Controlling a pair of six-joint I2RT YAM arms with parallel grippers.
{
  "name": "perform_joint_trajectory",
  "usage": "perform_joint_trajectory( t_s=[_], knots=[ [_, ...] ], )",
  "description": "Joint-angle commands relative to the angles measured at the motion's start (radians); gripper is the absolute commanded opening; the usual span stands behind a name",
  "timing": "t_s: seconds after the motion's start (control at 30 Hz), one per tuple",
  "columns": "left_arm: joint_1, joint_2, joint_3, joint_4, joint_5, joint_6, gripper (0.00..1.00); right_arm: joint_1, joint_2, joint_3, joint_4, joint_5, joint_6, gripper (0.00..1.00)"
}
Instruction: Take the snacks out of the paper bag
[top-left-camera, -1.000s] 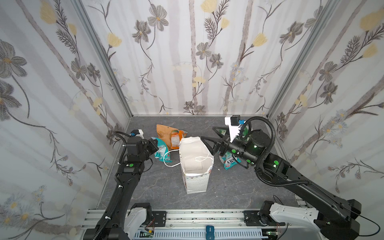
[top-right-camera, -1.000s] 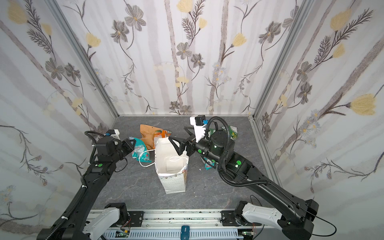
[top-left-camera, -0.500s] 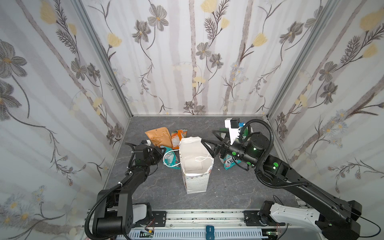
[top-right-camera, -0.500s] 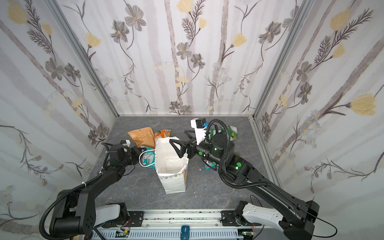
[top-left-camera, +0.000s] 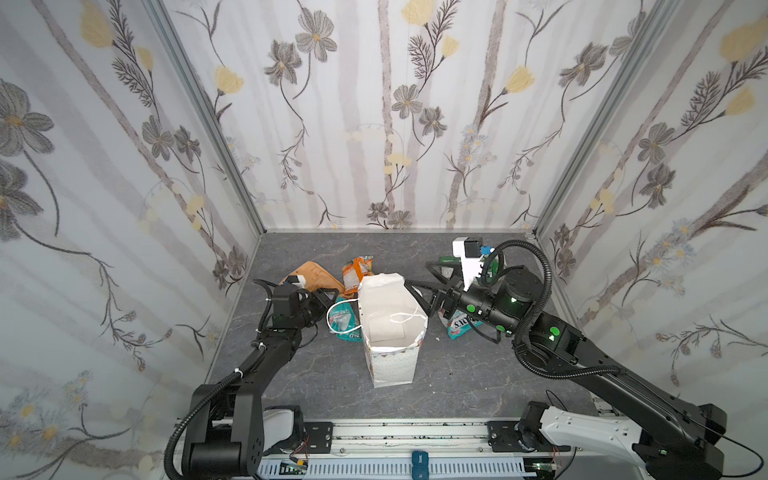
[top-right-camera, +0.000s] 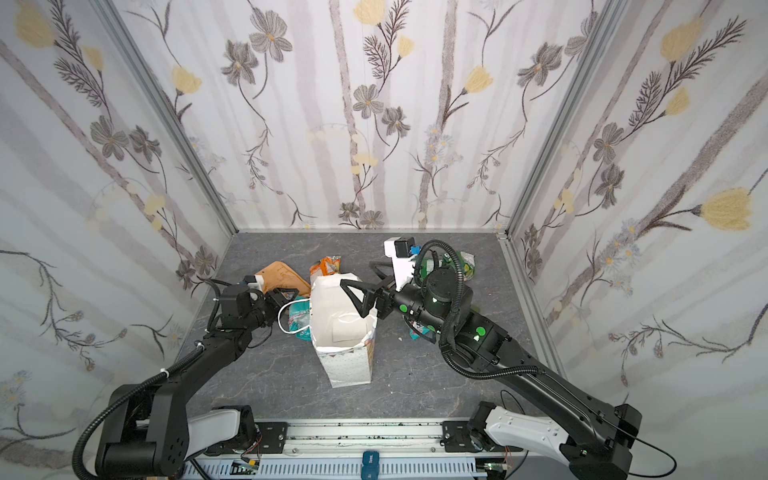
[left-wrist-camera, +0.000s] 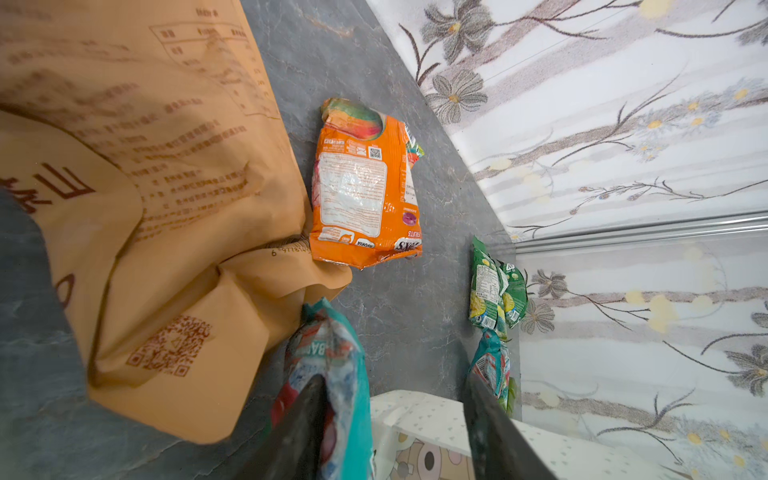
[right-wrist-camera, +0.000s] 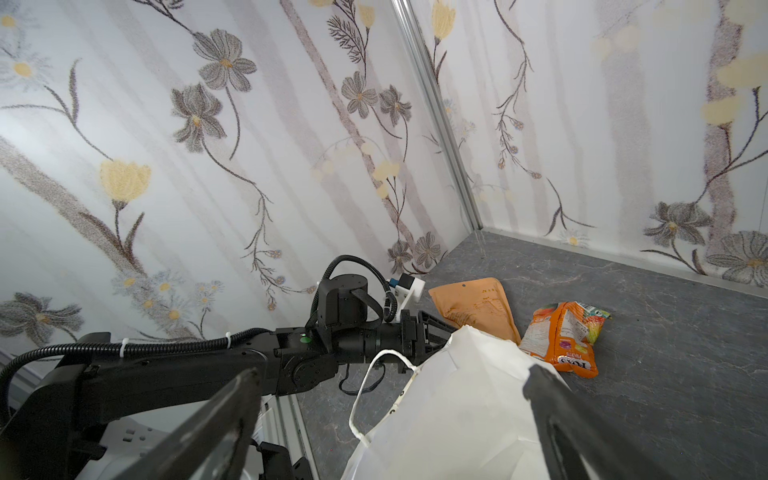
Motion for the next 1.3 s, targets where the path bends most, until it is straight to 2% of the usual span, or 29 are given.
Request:
perform_joint_trajectory(
  t_s=[0.0, 0.13, 0.27, 0.43, 0.53, 0.67, 0.77, 0.83, 0.9, 0.97, 1.03, 1.07, 1.13, 1.2, 1.27],
  knots=[
    [-0.001, -0.065, 0.038, -0.173, -0.077, 0.086, 0.72, -0.003, -0.011, -0.003, 0.041, 0.043, -0.020, 1.00],
    [-0.003, -0.166, 0.092, -0.331, -0.158, 0.168, 0.89, -0.020, -0.035, -0.011, 0.033, 0.155, -0.037, 1.00],
    [-0.003, -0.263, 0.153, -0.473, -0.267, 0.262, 1.00, -0.074, -0.081, -0.063, 0.026, 0.342, -0.026, 1.00],
    [-0.001, -0.352, 0.179, -0.559, -0.492, 0.389, 1.00, -0.285, -0.178, -0.218, 0.041, 0.497, 0.032, 1.00],
    [0.006, -0.386, 0.148, -0.528, -0.650, 0.424, 1.00, -0.419, -0.243, -0.341, 0.070, 0.560, 0.022, 1.00],
    [0.042, -0.408, 0.069, -0.370, -0.707, 0.473, 1.00, -0.615, -0.322, -0.541, 0.140, 0.592, 0.017, 1.00],
    [0.057, -0.392, 0.028, -0.275, -0.730, 0.528, 1.00, -0.755, -0.375, -0.728, 0.286, 0.587, -0.002, 1.00],
    [0.061, -0.366, 0.009, -0.233, -0.760, 0.547, 1.00, -0.818, -0.387, -0.829, 0.377, 0.598, -0.019, 1.00],
    [0.062, -0.332, -0.070, -0.085, -0.785, 0.562, 1.00, -0.864, -0.375, -0.912, 0.488, 0.616, -0.042, 1.00],
    [0.068, -0.298, -0.209, 0.195, -0.763, 0.596, 1.00, -0.894, -0.325, -0.991, 0.633, 0.615, -0.085, 1.00],
    [0.073, -0.238, -0.321, 0.493, -0.667, 0.713, 1.00, -0.905, -0.244, -1.024, 0.749, 0.612, -0.120, 1.00],
    [0.074, -0.196, -0.326, 0.531, -0.662, 0.731, 1.00, -0.907, -0.190, -1.024, 0.792, 0.603, -0.135, 1.00],
    [0.075, -0.132, -0.293, 0.502, -0.655, 0.732, 1.00, -0.910, -0.082, -1.006, 0.892, 0.564, -0.166, 1.00],
    [0.075, -0.061, -0.279, 0.538, -0.639, 0.755, 1.00, -0.910, 0.004, -0.942, 0.892, 0.498, -0.215, 1.00],
    [0.079, 0.009, -0.249, 0.518, -0.654, 0.769, 1.00, -0.910, 0.102, -0.915, 1.013, 0.476, -0.250, 1.00]
  ],
)
